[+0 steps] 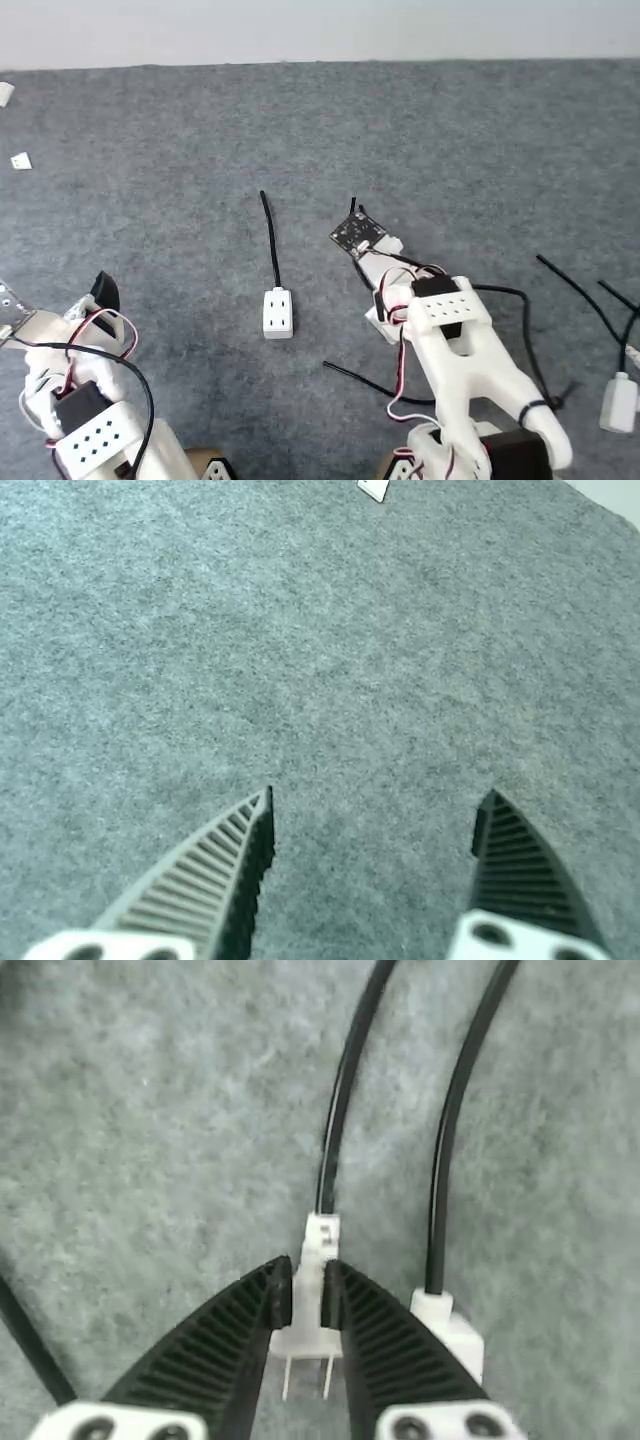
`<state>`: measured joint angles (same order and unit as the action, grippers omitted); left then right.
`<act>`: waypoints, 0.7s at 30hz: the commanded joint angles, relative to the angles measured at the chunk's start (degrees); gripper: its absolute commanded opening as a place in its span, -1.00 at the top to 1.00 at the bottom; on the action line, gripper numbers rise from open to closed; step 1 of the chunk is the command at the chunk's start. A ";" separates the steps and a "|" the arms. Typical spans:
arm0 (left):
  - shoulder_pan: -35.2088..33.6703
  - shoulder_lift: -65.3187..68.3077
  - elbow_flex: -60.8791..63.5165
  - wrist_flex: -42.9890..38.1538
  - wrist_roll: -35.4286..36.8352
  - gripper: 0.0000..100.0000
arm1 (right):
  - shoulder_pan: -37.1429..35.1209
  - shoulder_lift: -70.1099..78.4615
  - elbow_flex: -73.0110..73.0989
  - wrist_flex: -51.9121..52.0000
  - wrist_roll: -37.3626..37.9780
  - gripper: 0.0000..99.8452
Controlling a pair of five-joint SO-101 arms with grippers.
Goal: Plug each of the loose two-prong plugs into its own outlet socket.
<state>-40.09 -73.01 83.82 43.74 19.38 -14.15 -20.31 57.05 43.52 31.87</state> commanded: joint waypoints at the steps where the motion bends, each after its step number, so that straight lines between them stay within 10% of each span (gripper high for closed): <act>1: 0.35 -0.70 -0.31 -1.41 0.09 0.40 | -0.57 0.13 -3.16 -3.03 0.53 0.84; 21: 0.35 -0.70 -0.31 -1.41 0.09 0.40 | 0.40 10.51 -10.46 1.63 4.66 0.84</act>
<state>-40.09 -73.01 83.82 43.74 19.38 -14.42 -9.93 50.11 44.31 35.91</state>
